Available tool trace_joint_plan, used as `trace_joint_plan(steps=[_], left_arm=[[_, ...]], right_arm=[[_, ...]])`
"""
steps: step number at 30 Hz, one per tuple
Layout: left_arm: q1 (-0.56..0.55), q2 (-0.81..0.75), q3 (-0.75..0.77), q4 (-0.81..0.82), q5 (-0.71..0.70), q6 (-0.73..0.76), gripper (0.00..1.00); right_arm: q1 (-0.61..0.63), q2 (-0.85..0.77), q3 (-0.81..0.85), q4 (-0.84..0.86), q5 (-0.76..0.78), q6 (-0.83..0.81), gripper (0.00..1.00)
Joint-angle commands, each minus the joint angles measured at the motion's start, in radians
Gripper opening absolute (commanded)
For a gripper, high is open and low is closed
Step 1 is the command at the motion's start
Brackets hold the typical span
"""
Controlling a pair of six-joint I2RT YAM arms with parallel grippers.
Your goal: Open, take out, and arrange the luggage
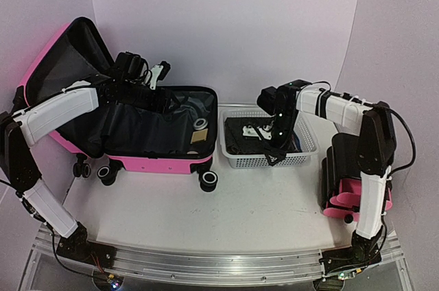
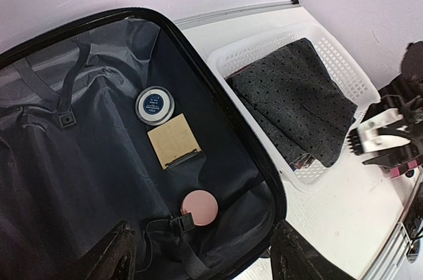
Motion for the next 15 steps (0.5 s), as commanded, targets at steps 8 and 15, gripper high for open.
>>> trace_joint_plan(steps=[8, 15], left_arm=[[0.003, -0.054, 0.01, 0.034, -0.003, 0.024, 0.71], [0.003, -0.041, 0.027, 0.033, 0.012, 0.02, 0.71]], right_arm=[[-0.004, 0.059, -0.041, 0.16, 0.149, -0.157, 0.26], [-0.063, 0.076, 0.012, 0.151, 0.14, -0.278, 0.0]])
